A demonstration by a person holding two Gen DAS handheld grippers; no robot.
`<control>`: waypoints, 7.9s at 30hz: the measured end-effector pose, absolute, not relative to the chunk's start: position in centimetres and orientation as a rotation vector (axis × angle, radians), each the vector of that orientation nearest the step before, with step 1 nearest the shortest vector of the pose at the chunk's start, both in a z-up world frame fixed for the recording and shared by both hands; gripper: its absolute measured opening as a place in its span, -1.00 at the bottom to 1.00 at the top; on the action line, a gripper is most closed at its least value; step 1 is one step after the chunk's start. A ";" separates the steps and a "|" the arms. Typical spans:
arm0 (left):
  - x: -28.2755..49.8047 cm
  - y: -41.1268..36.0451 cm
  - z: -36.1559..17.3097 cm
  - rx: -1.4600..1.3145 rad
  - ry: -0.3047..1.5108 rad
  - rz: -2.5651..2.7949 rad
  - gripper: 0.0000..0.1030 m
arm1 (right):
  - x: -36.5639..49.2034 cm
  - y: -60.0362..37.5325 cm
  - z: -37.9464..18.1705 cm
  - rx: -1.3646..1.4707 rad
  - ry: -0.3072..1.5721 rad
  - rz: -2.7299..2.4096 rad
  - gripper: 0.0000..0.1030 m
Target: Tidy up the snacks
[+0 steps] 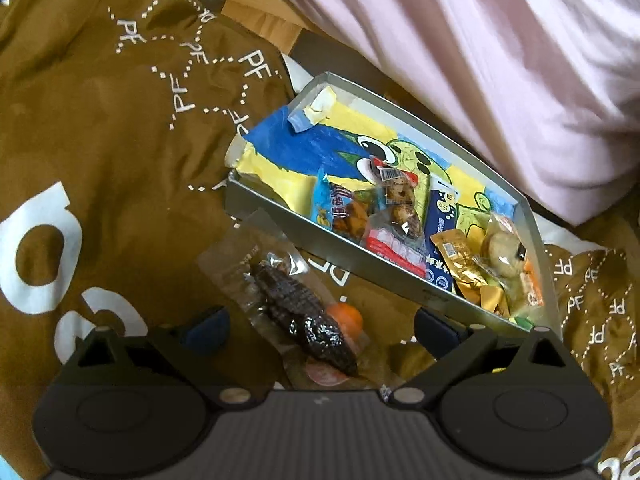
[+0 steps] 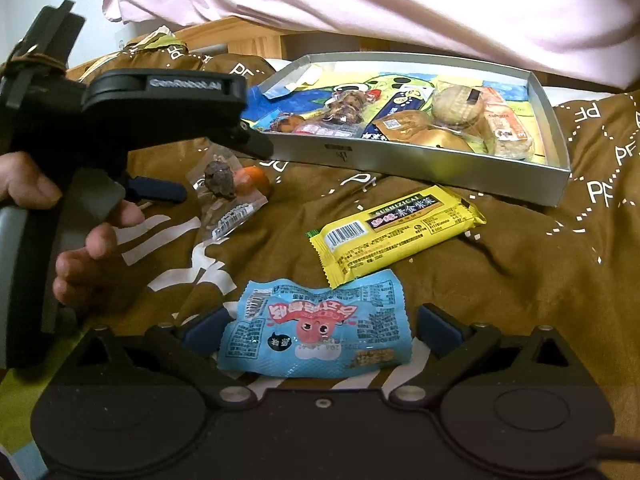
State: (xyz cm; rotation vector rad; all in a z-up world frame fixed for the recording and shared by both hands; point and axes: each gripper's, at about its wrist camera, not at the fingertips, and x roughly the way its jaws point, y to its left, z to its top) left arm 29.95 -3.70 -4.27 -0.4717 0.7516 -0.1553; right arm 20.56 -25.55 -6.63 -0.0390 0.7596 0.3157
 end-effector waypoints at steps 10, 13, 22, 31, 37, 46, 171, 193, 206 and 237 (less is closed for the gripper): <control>31.0 -3.1 -4.8 -0.506 0.785 -0.112 0.31 | 20.6 -25.5 -6.7 -0.051 0.758 0.311 0.93; 30.7 -3.0 -4.8 -0.493 0.785 -0.142 0.19 | 20.6 -25.4 -6.6 -0.050 0.755 0.312 0.89; 29.0 -3.3 -3.6 -0.427 0.819 -0.211 0.03 | 20.4 -25.3 -6.5 -0.059 0.754 0.319 0.74; 27.7 -2.7 -2.1 -0.410 0.822 -0.232 0.04 | 20.4 -25.2 -6.5 -0.065 0.760 0.313 0.75; 27.8 -3.5 -1.8 -0.373 0.805 -0.236 0.03 | 20.3 -25.3 -6.5 -0.055 0.755 0.310 0.75; 27.2 -3.6 -0.4 -0.367 0.768 -0.200 0.02 | 20.1 -25.1 -6.4 -0.079 0.755 0.297 0.68; 38.3 -12.5 3.9 -0.345 0.600 -0.110 0.99 | 34.7 -34.0 -1.0 -0.068 0.301 -0.069 0.99; 24.4 -8.6 6.4 -0.315 0.539 -0.059 0.99 | 18.9 -32.7 6.1 0.000 0.220 -0.038 0.99; 18.8 -7.0 5.3 -0.244 0.539 -0.045 0.99 | 12.9 -31.6 5.9 0.013 0.262 -0.023 0.99; 14.1 -4.9 0.5 0.005 0.515 -0.025 0.99 | 11.1 -27.2 -0.6 -0.064 0.612 0.035 0.99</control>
